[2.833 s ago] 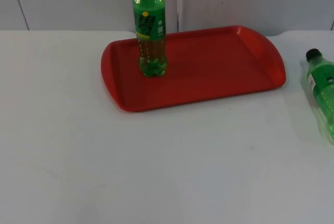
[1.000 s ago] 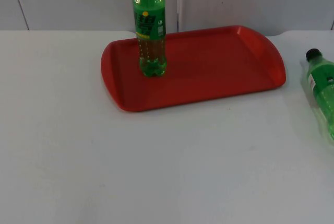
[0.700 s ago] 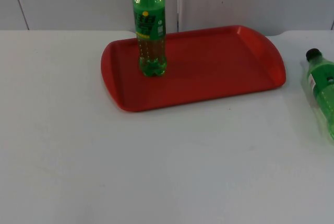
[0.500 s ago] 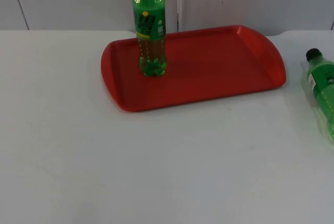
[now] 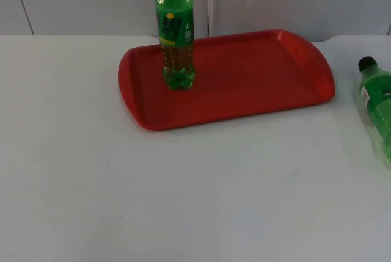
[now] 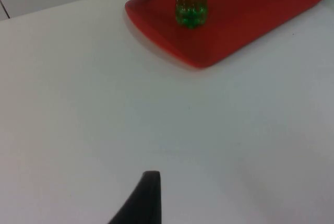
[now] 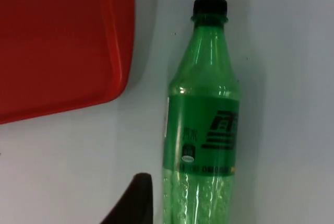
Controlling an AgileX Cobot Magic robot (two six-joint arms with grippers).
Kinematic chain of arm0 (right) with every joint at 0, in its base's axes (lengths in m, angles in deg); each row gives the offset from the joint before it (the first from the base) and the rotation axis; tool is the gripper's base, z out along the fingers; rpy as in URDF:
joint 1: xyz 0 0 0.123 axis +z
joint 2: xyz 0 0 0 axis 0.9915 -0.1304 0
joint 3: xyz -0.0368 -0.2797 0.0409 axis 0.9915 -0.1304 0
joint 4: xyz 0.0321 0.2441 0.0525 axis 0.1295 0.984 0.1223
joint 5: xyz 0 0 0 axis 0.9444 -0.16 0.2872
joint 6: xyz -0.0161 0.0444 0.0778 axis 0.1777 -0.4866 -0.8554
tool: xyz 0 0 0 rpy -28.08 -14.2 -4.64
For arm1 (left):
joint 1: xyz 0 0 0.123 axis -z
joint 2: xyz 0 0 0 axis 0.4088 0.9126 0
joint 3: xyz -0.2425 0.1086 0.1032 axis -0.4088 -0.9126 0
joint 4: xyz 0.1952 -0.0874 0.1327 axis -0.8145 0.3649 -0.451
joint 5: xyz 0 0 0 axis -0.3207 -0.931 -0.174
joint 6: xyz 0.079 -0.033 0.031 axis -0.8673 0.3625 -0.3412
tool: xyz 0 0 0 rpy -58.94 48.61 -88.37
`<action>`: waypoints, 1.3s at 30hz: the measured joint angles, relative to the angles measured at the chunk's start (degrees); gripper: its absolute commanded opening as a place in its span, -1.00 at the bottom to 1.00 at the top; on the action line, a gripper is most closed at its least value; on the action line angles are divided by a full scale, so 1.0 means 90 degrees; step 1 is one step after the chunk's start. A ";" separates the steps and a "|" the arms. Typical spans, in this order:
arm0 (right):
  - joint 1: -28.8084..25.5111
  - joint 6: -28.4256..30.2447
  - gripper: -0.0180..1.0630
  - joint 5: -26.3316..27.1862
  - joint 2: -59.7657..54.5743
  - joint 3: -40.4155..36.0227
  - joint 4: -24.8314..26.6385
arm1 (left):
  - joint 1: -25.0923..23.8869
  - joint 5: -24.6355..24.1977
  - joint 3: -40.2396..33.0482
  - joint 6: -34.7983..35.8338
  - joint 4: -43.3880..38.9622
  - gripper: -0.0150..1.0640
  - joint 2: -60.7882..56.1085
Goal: Place the bottle upright on the tray.
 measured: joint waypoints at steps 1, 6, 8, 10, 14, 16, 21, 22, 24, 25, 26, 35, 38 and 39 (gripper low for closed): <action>0.0000 0.0000 0.98 -0.0032 -0.0097 0.0076 -0.0003 | 0.0000 0.0000 0.0000 0.0000 0.0000 0.97 0.0000; 0.0000 0.0000 0.98 -0.0204 -0.0760 0.0470 0.0150 | 0.0000 0.0000 0.0000 0.0000 0.0000 0.97 0.0000; 0.0000 0.0000 0.98 -0.0204 -0.0875 0.0518 0.0163 | 0.0000 0.0000 0.0000 0.0000 0.0000 0.97 0.0000; 0.0000 -0.0057 0.98 -0.0179 -0.1115 0.0521 0.0163 | 0.0000 0.0000 0.0000 0.0000 0.0000 0.97 0.0000; 0.0000 -0.0169 0.98 -0.0031 -0.1486 0.0532 0.0163 | 0.0000 0.0000 0.0000 0.0000 0.0000 0.97 0.0000; 0.0000 -0.0216 0.98 0.0043 -0.1569 0.0531 0.0163 | 0.0000 0.0000 0.0000 0.0000 0.0000 0.97 0.0000; 0.0000 -0.0354 0.98 0.0237 -0.1956 0.0772 0.0163 | 0.0000 0.0000 0.0000 0.0000 0.0000 0.97 0.0000; 0.0000 -0.0383 0.98 0.0237 -0.2061 0.0862 0.0163 | 0.0000 0.0000 0.0000 0.0000 0.0000 0.97 0.0000; 0.0000 -0.0466 0.98 0.0203 -0.2272 0.1128 0.0163 | 0.0000 0.0000 0.0000 0.0000 0.0000 0.97 0.0000; 0.0000 -0.0480 0.98 0.0176 -0.2388 0.1235 0.0163 | 0.0000 0.0000 0.0000 0.0000 0.0000 0.97 0.0000; 0.0000 -0.0480 0.98 0.0176 -0.2388 0.1235 0.0163 | 0.0000 0.0000 0.0000 0.0000 0.0000 0.97 0.0000; 0.0000 -0.0756 0.98 0.0281 -0.2835 0.1407 0.0163 | 0.0000 -0.0012 0.0000 0.0000 0.0000 0.97 0.0000; 0.0000 -0.0781 0.97 0.0297 -0.2920 0.1407 0.0163 | 0.0000 -0.0012 0.0000 0.0000 0.0000 0.97 0.0000; 0.0000 -0.0781 0.96 0.0315 -0.2993 0.1407 0.0163 | 0.0000 -0.0012 0.0000 0.0000 0.0000 0.97 0.0000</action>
